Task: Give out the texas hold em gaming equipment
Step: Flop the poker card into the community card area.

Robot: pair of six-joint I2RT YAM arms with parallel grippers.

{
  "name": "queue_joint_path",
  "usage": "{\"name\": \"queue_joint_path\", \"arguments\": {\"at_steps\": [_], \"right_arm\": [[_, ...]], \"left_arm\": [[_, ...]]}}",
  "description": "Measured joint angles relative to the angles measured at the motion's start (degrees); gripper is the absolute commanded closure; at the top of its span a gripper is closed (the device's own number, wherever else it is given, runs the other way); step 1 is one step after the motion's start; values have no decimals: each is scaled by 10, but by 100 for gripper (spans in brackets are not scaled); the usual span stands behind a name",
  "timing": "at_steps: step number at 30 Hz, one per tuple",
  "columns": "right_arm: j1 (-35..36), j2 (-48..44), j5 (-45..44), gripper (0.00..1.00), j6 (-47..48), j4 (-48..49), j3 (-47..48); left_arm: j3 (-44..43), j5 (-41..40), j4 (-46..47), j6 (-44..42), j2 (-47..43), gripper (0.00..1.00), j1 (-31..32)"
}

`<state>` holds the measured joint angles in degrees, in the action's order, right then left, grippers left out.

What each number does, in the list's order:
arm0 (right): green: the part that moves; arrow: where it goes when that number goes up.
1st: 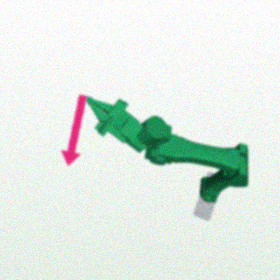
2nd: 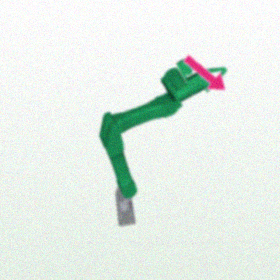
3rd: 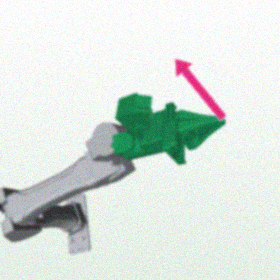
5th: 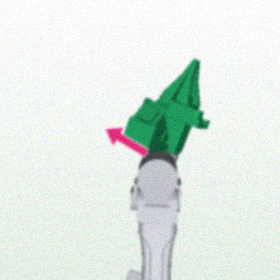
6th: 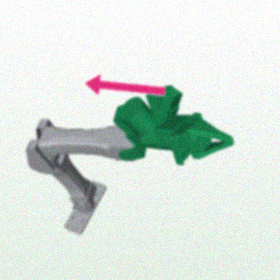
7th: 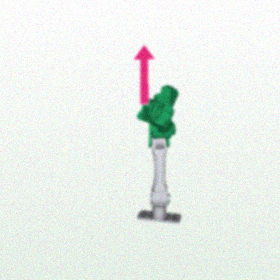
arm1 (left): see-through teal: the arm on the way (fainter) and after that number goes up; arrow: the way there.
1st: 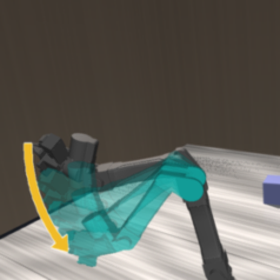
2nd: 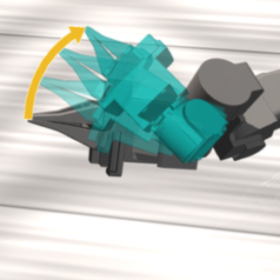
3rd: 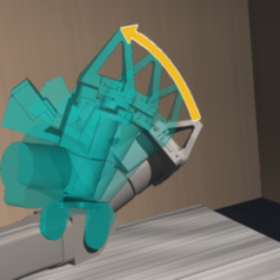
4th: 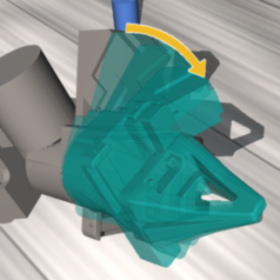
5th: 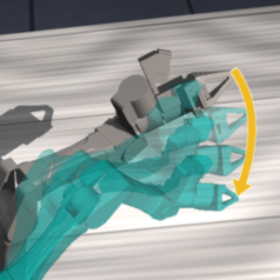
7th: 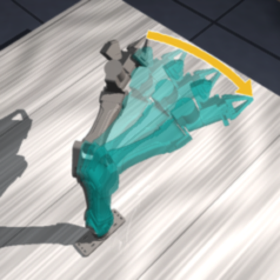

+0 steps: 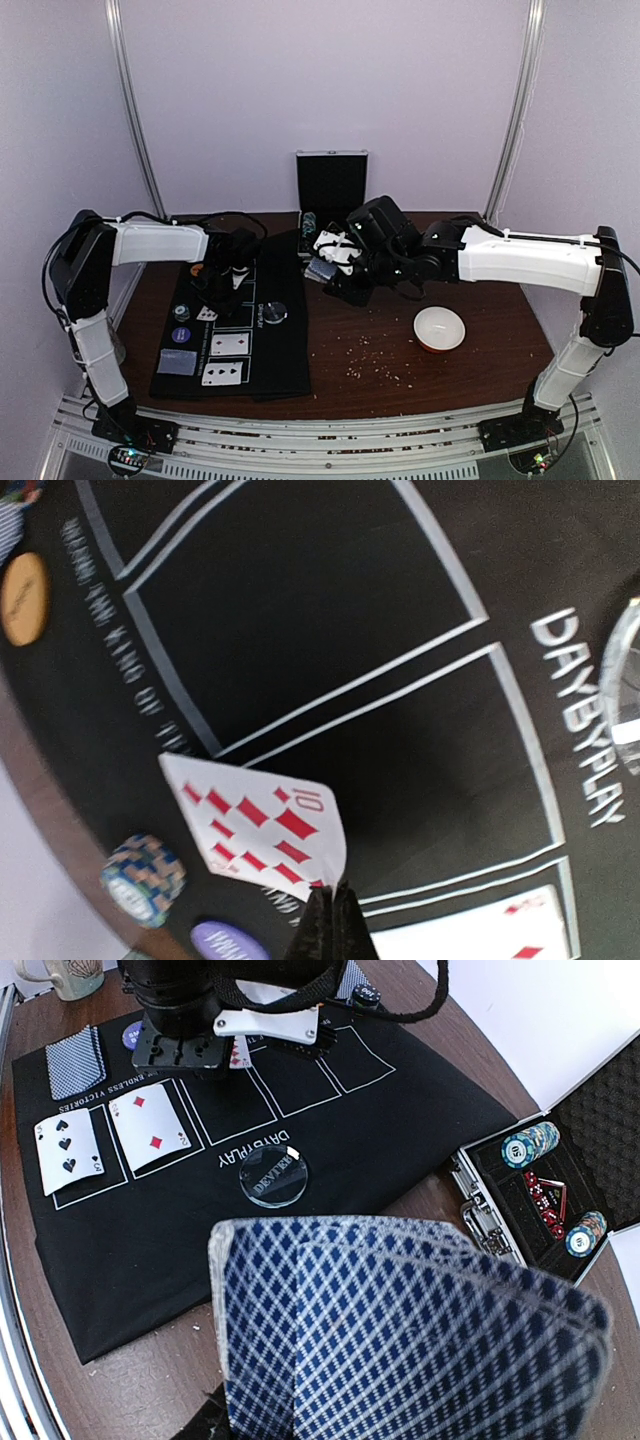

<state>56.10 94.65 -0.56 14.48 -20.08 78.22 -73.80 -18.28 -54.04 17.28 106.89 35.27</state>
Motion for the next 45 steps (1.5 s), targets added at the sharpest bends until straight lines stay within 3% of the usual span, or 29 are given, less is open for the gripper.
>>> {"name": "queue_joint_path", "arguments": {"at_steps": [11, 17, 27, 32, 39, 45], "right_arm": [[0, 0, 0, 53, -10, -1, -2], [0, -1, 0, 53, -10, -2, -3], [0, -1, 0, 53, -10, -4, -5], [0, -1, 0, 53, -10, -5, -5], [0, -1, 0, 53, -10, -5, -5], [0, -1, 0, 53, -10, -7, -5]], "left_arm": [[10, 122, 78, 9, 34, 100, 0], [6, 150, 84, 16, 38, 68, -1], [-24, 231, 94, 8, 33, 58, -5], [-47, 261, 96, -7, 3, 59, -37], [-52, 245, 115, -37, 8, 76, -130], [-56, 241, 146, -51, 62, 84, -135]]}}
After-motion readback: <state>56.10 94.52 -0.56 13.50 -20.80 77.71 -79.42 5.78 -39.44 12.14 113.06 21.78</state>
